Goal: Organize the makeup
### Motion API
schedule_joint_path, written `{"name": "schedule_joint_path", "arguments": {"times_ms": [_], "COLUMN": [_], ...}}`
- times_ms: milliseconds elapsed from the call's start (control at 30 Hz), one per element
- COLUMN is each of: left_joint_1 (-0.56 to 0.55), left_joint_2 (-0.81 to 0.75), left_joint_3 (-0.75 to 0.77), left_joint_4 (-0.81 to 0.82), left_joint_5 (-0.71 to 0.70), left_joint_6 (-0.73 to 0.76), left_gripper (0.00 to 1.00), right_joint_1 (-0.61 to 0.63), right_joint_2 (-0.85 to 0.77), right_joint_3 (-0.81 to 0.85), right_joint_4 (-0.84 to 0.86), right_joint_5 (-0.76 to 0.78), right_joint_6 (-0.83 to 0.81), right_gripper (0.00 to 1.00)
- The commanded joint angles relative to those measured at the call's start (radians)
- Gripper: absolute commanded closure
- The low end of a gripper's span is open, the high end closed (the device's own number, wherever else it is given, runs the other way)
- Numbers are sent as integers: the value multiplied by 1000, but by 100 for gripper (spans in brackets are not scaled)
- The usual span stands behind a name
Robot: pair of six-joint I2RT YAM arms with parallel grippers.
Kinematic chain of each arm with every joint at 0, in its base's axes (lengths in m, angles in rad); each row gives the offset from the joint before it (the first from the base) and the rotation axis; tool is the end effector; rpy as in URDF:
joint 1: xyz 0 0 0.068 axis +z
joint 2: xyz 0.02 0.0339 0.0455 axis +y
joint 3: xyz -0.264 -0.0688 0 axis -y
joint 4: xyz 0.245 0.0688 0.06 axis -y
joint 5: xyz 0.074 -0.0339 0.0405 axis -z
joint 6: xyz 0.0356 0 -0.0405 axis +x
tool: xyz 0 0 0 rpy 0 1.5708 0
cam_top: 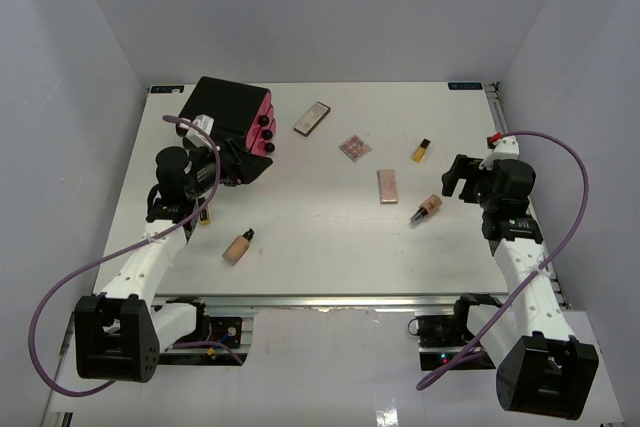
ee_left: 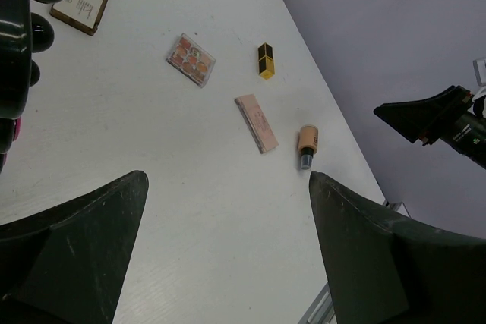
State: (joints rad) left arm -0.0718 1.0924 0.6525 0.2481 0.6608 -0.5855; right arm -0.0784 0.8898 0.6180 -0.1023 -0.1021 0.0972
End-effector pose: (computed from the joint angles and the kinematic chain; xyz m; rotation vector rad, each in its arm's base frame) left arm 0.2437 -0.0394 0.2784 0.0345 1.8430 -1.0478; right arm 0.2074 -0.0127 0.2707 0.1030 1.9418 0.1117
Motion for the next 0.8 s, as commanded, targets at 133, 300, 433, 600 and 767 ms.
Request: {"name": "schedule_joint_path", "arguments": {"times_ms": [133, 300, 433, 600, 767], "left_joint_1": [-165, -290, -407, -526, -577], "left_joint_2": [14, 32, 114, 259, 408], "left_joint_3": [91, 172, 277, 455, 588], "left_joint_4": [-94, -182, -287, -378, -436], "left_joint_5": [-80, -248, -421, -750, -896], "left_joint_6": [88, 120, 123, 93, 21], "left_gripper": [2, 2, 2, 2, 2], "right_joint_1": [-4, -4, -3, -3, -3], "right_joint_2": [-56, -97, -93, -81, -58], "right_joint_3": [8, -38, -61, -44, -18], "right_joint_4": [44, 50, 42, 4, -77], "right_joint_5": [-256, -424, -553, -560, -648], "right_joint_6": [-97, -246, -325, -364, -451], "right_gripper": [10, 10, 10, 10, 10]}}
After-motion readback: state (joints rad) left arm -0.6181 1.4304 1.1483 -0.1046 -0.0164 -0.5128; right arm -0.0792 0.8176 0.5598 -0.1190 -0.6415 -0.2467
